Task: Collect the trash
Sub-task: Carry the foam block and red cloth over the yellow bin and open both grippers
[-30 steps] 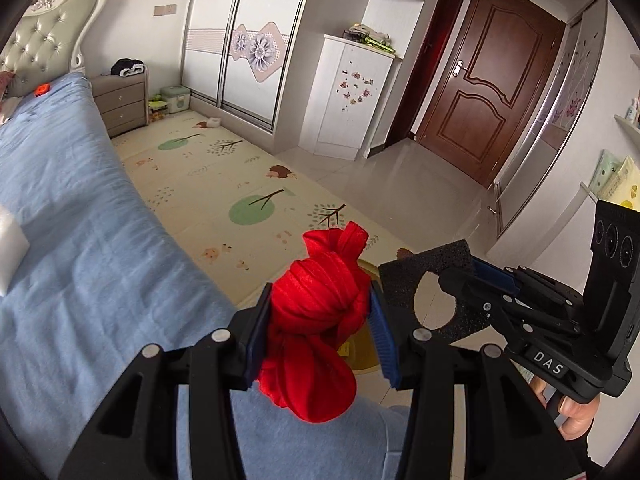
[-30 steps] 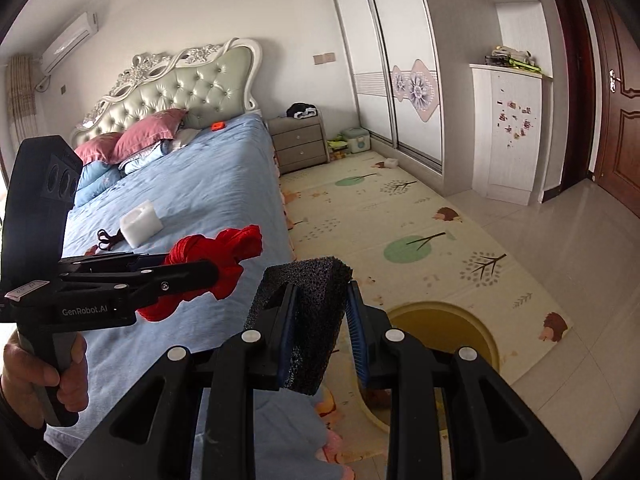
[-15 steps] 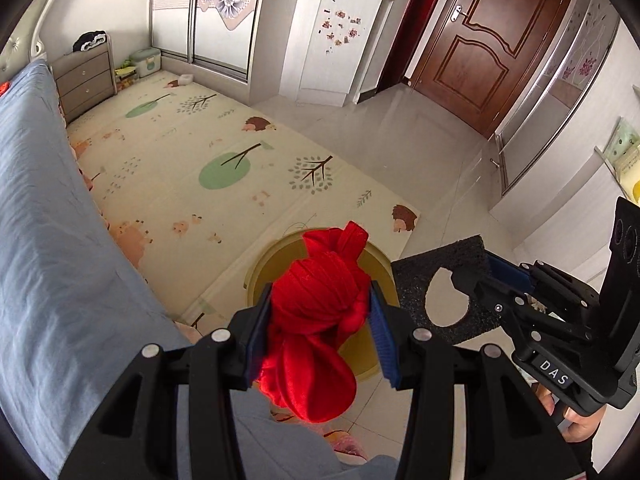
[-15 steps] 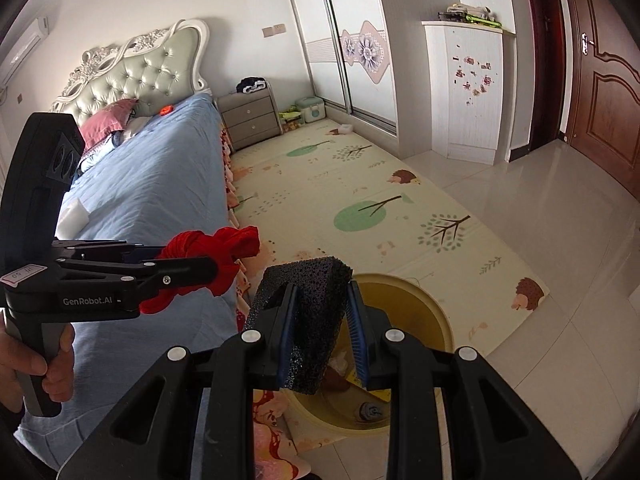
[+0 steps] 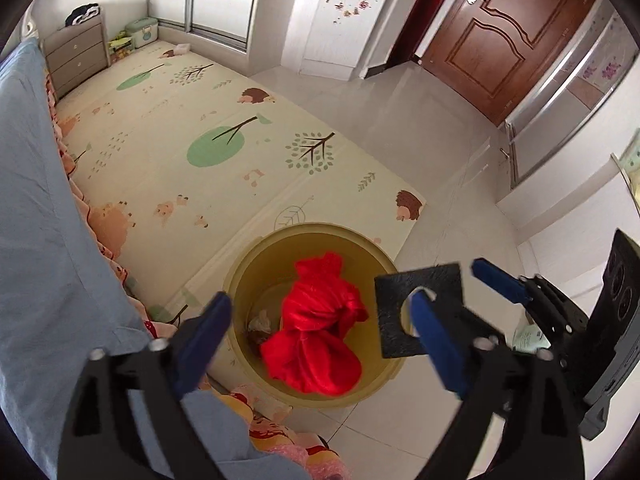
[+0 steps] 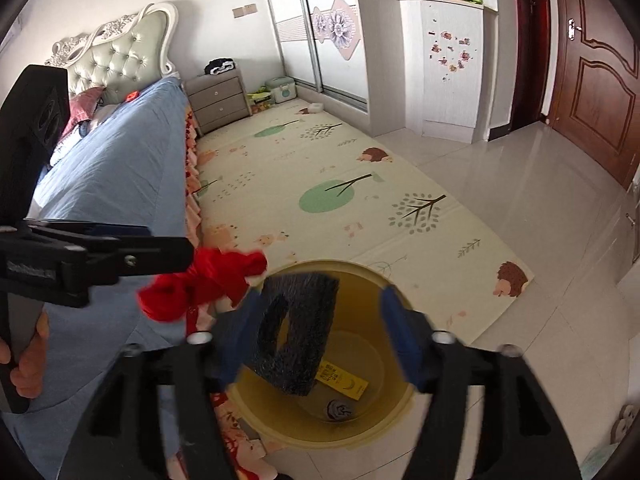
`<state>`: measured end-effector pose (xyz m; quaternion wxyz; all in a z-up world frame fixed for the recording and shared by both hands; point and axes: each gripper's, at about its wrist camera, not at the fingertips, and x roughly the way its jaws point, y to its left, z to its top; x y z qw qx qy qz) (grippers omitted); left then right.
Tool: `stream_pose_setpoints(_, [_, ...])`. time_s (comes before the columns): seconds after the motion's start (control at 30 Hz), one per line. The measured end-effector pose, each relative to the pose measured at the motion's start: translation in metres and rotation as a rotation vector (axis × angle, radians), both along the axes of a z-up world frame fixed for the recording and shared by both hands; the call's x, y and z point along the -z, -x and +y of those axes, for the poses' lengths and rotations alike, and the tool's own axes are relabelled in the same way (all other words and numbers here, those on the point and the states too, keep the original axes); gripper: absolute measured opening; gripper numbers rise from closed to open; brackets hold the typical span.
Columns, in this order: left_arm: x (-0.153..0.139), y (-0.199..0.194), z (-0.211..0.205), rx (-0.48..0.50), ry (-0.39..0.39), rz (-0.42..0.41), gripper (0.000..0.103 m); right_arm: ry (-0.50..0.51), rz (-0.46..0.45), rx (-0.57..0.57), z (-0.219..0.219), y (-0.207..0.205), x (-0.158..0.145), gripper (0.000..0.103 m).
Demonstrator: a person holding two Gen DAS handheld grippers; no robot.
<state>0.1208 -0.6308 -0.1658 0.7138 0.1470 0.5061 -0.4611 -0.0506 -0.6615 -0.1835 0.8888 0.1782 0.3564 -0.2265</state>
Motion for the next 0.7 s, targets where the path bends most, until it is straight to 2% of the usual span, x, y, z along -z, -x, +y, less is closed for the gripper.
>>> stream_pose_setpoints(0.1, [0.004,-0.008,-0.003,-0.019,0.007,0.044,0.097,0.002,0.017,0.012,-0.004,0.001,0.007,0.073])
stream_pose_setpoints(0.33, [0.0,-0.006,-0.002,-0.005,0.012,0.029,0.097,-0.023,0.006,0.015,-0.006,0.008,0.009,0.069])
stream_pose_setpoints(0.7, [-0.036,0.011,0.026,0.004,0.064,-0.028,0.096,0.018,-0.04,-0.002,0.019,0.016,-0.026,0.069])
